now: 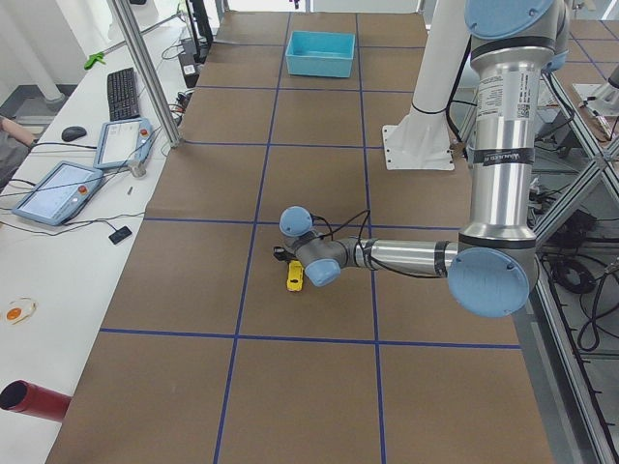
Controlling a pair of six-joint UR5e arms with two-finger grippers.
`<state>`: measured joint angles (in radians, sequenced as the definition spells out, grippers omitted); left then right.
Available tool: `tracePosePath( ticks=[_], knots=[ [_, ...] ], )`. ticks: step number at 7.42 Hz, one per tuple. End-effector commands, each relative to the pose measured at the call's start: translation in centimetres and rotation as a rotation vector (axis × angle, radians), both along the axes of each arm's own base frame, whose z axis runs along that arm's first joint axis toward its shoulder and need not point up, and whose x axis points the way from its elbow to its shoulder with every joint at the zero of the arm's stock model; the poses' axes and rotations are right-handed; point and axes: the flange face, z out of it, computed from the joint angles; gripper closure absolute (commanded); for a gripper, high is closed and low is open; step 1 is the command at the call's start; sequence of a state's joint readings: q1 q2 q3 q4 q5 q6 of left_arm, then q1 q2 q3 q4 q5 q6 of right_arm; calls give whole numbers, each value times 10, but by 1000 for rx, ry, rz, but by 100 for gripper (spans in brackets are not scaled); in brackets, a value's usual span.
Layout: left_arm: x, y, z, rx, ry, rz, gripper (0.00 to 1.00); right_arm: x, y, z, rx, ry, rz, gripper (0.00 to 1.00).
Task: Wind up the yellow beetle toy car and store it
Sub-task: 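Keep pulling the car backward toward the table edge with the left gripper, then lift the left gripper off the car, letting it roll toward the bin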
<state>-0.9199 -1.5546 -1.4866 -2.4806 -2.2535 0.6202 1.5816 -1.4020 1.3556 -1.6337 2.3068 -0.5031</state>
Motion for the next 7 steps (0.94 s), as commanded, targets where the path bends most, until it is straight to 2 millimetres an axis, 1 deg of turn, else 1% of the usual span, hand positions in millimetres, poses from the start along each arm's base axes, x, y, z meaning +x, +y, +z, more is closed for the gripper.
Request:
tracePosePath(
  ticks=[1, 2, 4, 7],
  knots=[
    [-5, -1, -6, 26, 28, -14, 0, -1, 0, 1, -1, 1, -2, 0],
    [-5, 0, -8, 30, 34, -16, 0, -1, 0, 1, -1, 1, -2, 0],
    [-8, 4, -1, 23, 26, -15, 0, -2, 0, 1, -3, 1, -3, 0],
    [-10, 4, -2, 19, 35, -11, 0, -2, 1, 4, -7, 1, -3, 0]
  ],
)
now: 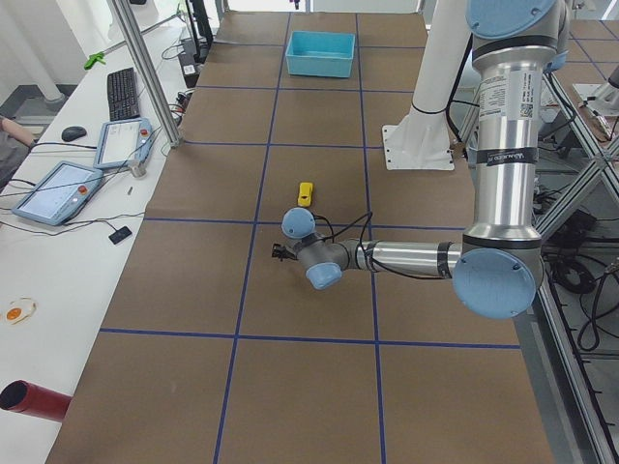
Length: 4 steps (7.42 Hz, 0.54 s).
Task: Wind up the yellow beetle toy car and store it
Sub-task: 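Lift the left gripper off the car, letting it roll toward the bin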
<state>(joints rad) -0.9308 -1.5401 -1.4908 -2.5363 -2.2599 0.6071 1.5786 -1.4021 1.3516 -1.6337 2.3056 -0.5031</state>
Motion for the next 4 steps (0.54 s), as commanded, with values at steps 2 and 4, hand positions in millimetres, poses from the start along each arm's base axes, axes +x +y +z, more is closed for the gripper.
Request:
tracePosePath(
  ticks=[2, 4],
  knots=[
    [-9, -4, -14, -27, 23, -42, 0, 0, -1, 3, 19, 2, 1, 0],
    [-19, 4, -33, -177, 67, -153, 0, 0, 8, 22, 57, 1, 1, 0]
  ],
)
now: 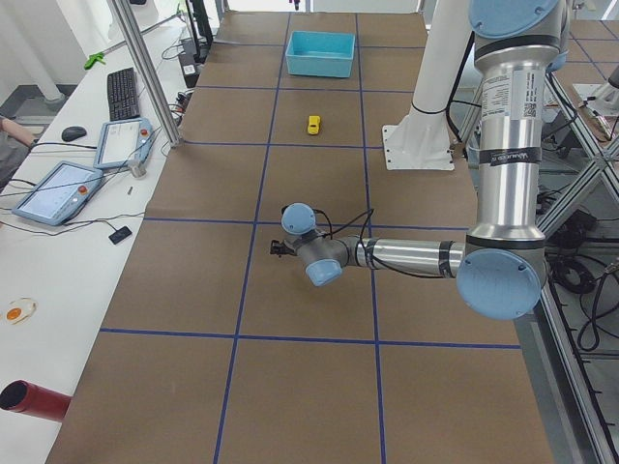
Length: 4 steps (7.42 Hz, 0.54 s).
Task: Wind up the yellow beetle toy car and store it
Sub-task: 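Lift the left gripper off the car, letting it roll toward the bin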
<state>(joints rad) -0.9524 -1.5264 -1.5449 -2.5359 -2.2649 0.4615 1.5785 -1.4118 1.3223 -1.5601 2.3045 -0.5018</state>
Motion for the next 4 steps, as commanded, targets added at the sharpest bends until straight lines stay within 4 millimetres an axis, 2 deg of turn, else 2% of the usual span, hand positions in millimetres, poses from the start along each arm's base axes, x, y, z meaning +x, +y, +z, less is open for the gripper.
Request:
tracePosePath(
  ticks=[1, 4],
  knots=[
    [-20, 0, -13, -151, 38, -128, 0, 0, 6, 7, 29, -1, 0, 0],
    [-38, -8, -5, -326, 53, -256, 0, 0, 6, 5, 37, -2, -3, 0]
  ],
)
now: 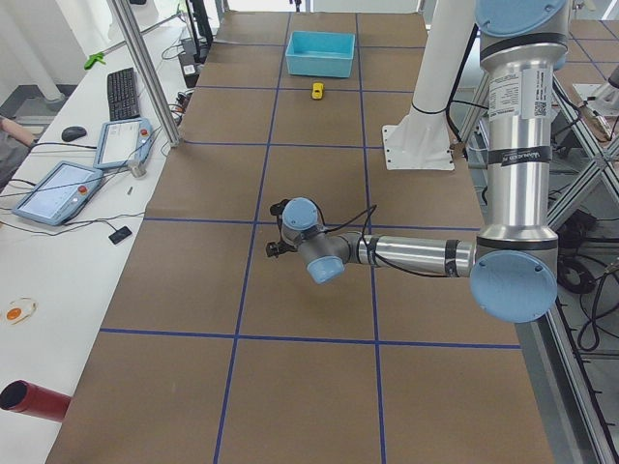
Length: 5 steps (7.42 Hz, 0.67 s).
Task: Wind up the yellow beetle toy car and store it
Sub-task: 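Lift the left gripper off the car, letting it roll toward the bin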
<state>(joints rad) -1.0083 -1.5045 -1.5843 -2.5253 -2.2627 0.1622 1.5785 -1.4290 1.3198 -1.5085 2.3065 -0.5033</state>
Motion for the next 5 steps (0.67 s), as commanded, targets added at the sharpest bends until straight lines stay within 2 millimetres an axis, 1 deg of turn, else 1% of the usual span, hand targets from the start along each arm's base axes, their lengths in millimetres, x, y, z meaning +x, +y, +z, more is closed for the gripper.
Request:
tracePosePath(
  ticks=[1, 2, 4, 5],
  knots=[
    [-18, 2, 9, -156, 15, -105, 0, 0, 0, 0, 4, -1, -2, 0],
    [-26, 7, 17, -243, 20, -158, 0, 0, 0, -1, 5, -1, -1, 0],
    [-51, 7, 27, -349, 28, -215, 0, 0, -1, -4, 11, -2, -1, 0],
    [-69, 4, 31, -411, 30, -233, 0, 0, -2, -7, 16, -5, -1, 0]
  ],
)
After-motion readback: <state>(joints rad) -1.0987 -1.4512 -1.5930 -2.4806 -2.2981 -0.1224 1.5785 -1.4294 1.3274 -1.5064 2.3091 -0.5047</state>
